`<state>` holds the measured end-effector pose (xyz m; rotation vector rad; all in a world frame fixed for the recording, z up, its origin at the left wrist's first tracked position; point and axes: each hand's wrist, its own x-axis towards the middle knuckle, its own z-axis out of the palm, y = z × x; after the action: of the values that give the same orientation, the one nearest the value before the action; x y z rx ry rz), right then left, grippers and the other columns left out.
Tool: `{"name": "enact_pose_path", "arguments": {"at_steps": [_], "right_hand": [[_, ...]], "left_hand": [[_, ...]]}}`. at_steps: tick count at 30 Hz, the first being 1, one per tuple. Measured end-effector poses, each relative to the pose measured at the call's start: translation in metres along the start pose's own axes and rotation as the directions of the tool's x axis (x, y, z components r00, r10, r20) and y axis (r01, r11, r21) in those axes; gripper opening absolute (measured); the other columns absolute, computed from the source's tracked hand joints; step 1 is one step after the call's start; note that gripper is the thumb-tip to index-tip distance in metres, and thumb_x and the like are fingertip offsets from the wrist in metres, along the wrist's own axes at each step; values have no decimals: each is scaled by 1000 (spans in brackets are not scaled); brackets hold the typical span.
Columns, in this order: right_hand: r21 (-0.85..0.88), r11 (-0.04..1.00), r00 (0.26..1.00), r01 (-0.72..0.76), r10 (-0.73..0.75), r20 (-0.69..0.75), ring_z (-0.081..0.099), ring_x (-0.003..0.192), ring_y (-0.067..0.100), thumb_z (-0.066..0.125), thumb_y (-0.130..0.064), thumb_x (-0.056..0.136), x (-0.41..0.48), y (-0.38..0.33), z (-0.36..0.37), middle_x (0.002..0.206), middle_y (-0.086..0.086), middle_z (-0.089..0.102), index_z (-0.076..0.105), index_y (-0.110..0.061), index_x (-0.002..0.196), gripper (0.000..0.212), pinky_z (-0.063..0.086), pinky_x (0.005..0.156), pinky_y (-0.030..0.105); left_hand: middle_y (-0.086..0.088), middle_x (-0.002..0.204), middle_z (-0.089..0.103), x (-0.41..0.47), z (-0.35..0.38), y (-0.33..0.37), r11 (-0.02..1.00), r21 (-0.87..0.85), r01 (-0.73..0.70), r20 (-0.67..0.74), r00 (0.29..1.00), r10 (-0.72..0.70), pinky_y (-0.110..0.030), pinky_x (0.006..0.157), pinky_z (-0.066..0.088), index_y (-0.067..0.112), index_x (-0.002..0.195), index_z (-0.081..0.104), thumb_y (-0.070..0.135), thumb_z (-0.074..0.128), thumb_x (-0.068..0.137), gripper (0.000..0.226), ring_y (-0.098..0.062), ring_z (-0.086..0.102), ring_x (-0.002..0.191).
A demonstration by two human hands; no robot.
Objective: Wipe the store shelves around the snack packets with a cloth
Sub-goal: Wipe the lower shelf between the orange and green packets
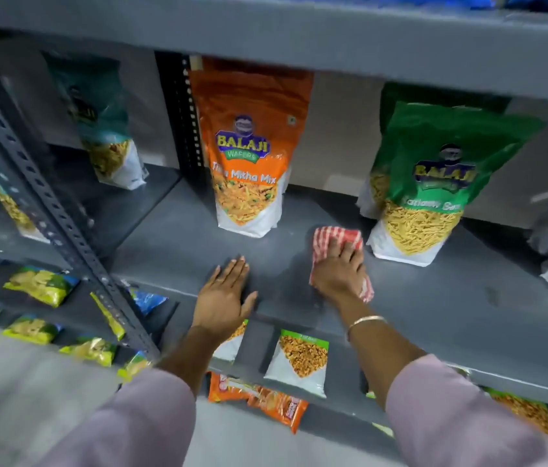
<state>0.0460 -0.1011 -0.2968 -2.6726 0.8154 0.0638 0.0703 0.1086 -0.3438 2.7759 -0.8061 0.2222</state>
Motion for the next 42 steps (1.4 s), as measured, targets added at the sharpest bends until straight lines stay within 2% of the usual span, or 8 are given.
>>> {"name": "enact_pose_path", "arguments": {"at_steps": [13, 17, 20, 24, 27, 34, 38, 42], "right_hand": [[99, 993, 991, -63, 51, 122, 18, 146, 34, 52, -36, 85, 122, -24, -18, 160, 13, 14, 10, -15, 152, 82, 16, 120, 46], [-194, 959, 978, 206, -197, 67, 68, 76, 30, 67, -40, 58, 146, -40, -19, 90, 21, 69, 62, 4, 106, 66, 58, 68, 33], [-22, 985, 976, 173, -168, 137, 60, 95, 38, 17, -28, 86, 149, -43, -20, 129, 30, 52, 33, 4, 139, 64, 51, 77, 33], [187, 953, 953, 237, -266, 145, 48, 126, 47, 44, -9, 96, 145, -36, -21, 142, 28, 45, 29, -6, 147, 53, 47, 94, 48], [221, 877, 870, 427, -465, 166, 13, 147, 13, 38, -22, 102, 118, -29, -24, 158, -7, 19, 25, -20, 150, 50, 7, 119, 28], [288, 836, 849, 466, -515, 120, 29, 144, 17, 56, -11, 93, 53, 11, -6, 153, -1, 37, 45, -25, 140, 50, 20, 116, 24], [455, 773, 809, 442, -563, 170, 34, 141, 9, 62, 2, 83, -7, 39, 0, 146, -8, 47, 53, -55, 117, 66, 26, 120, 38], [497, 789, 707, 361, -579, 405, 47, 132, 7, 59, 8, 79, -63, 62, -20, 138, -10, 53, 60, -45, 117, 66, 35, 115, 31]], "left_hand": [[-14, 127, 58, 1, 10, -2, 998, -53, -34, -143, 989, 26, -35, 102, 28, 2, 120, 61, 39, 37, 84, 57, -29, 57, 115], [-14, 126, 59, 1, 13, -4, 996, -72, -46, -186, 982, 32, -36, 102, 33, 2, 118, 63, 41, 30, 91, 58, -28, 58, 114], [-14, 126, 59, 2, 11, -2, 997, -72, -39, -179, 984, 26, -36, 102, 33, 2, 118, 63, 44, 21, 94, 63, -27, 58, 114], [-15, 126, 59, 1, 10, -2, 998, -56, -33, -169, 985, 23, -37, 102, 32, 1, 118, 63, 38, 36, 84, 57, -29, 58, 114], [-15, 127, 58, 1, 7, -1, 999, -34, -27, -119, 993, 23, -36, 103, 27, 0, 119, 61, 37, 36, 82, 58, -30, 57, 115], [-17, 126, 59, 0, 3, 1, 999, -30, -10, -84, 996, 7, -37, 102, 27, -1, 119, 61, 32, 38, 77, 59, -32, 57, 114], [-19, 124, 60, -1, 0, 4, 999, -36, -1, -69, 998, -2, -38, 102, 27, -3, 118, 61, 29, 36, 77, 58, -34, 58, 112], [-19, 122, 61, -4, -3, 5, 999, -41, 3, -60, 998, -5, -39, 101, 27, -3, 116, 62, 26, 35, 77, 56, -35, 59, 111]]}}
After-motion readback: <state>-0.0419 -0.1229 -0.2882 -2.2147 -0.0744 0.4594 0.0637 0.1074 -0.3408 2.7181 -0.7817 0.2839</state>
